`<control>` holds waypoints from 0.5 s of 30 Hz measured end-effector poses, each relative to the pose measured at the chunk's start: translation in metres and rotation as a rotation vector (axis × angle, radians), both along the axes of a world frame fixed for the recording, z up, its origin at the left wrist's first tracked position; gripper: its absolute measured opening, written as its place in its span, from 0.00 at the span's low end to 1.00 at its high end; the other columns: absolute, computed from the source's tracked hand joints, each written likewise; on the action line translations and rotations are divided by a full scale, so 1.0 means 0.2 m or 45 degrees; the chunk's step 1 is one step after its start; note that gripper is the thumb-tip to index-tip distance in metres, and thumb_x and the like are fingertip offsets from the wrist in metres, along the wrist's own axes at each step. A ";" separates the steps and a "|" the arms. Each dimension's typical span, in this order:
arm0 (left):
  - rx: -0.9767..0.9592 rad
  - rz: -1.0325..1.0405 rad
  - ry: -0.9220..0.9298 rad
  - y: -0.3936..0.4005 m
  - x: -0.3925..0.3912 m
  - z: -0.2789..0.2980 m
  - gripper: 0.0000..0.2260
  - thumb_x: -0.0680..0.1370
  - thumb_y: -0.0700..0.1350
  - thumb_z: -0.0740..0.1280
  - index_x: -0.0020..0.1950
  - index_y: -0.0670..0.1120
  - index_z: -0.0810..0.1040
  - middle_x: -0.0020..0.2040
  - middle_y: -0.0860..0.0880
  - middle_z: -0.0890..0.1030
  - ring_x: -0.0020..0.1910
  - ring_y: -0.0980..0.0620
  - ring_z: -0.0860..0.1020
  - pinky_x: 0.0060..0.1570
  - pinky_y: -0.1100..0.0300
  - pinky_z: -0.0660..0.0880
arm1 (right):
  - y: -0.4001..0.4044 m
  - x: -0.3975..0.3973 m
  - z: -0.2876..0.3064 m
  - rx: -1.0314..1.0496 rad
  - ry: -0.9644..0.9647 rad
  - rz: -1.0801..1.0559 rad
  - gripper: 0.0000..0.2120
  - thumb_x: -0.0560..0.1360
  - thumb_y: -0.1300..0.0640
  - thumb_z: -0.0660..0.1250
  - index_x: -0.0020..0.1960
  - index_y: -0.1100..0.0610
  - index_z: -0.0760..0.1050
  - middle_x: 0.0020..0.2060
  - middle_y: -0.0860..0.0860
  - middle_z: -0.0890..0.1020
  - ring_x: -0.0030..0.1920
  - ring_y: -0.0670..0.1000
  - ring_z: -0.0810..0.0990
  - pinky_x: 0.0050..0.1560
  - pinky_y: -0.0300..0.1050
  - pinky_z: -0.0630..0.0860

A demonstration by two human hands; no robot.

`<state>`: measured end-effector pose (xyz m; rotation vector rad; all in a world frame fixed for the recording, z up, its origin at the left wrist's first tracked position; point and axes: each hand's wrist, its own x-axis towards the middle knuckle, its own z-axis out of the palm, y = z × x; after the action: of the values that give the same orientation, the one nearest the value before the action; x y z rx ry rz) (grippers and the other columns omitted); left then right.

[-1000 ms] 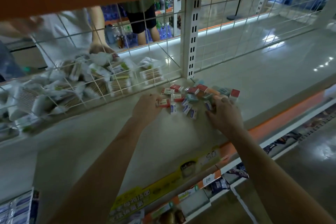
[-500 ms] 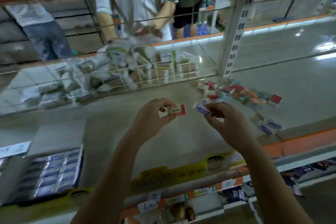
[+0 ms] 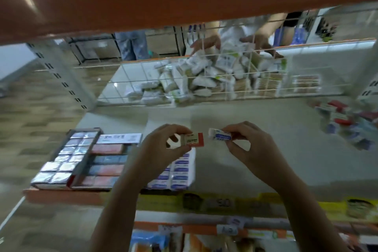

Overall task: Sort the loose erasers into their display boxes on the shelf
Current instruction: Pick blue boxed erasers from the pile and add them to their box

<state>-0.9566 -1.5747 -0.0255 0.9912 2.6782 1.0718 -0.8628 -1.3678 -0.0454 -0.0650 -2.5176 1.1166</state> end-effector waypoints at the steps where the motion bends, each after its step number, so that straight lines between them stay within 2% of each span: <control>1: -0.017 -0.002 -0.001 -0.06 -0.02 0.00 0.16 0.72 0.45 0.72 0.48 0.66 0.73 0.47 0.62 0.77 0.47 0.63 0.75 0.42 0.71 0.72 | -0.05 -0.02 0.00 0.003 -0.002 0.007 0.13 0.71 0.63 0.69 0.54 0.53 0.78 0.44 0.42 0.77 0.47 0.40 0.77 0.50 0.24 0.70; 5: -0.037 -0.013 -0.016 -0.31 -0.12 0.00 0.17 0.72 0.43 0.71 0.48 0.65 0.72 0.47 0.61 0.76 0.46 0.64 0.75 0.41 0.72 0.72 | -0.28 -0.13 0.01 0.044 -0.023 0.023 0.12 0.71 0.62 0.69 0.54 0.52 0.78 0.44 0.40 0.76 0.46 0.40 0.77 0.49 0.30 0.73; 10: -0.062 -0.070 -0.081 -0.53 -0.23 -0.06 0.16 0.73 0.46 0.70 0.50 0.66 0.71 0.50 0.62 0.76 0.48 0.61 0.78 0.50 0.61 0.78 | -0.49 -0.22 0.00 0.128 -0.096 0.053 0.12 0.73 0.60 0.67 0.55 0.52 0.77 0.44 0.41 0.75 0.46 0.40 0.76 0.47 0.29 0.71; 15: -0.015 -0.119 -0.067 -0.67 -0.33 -0.11 0.16 0.73 0.45 0.71 0.49 0.66 0.72 0.49 0.60 0.78 0.48 0.61 0.79 0.51 0.61 0.78 | -0.65 -0.29 -0.03 0.209 -0.196 0.008 0.12 0.75 0.57 0.65 0.59 0.52 0.75 0.46 0.42 0.74 0.48 0.41 0.74 0.50 0.31 0.70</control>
<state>-1.0225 -1.7094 -0.0481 1.0592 2.5661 1.0474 -0.9207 -1.4970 -0.0507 -0.1026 -2.7384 0.9349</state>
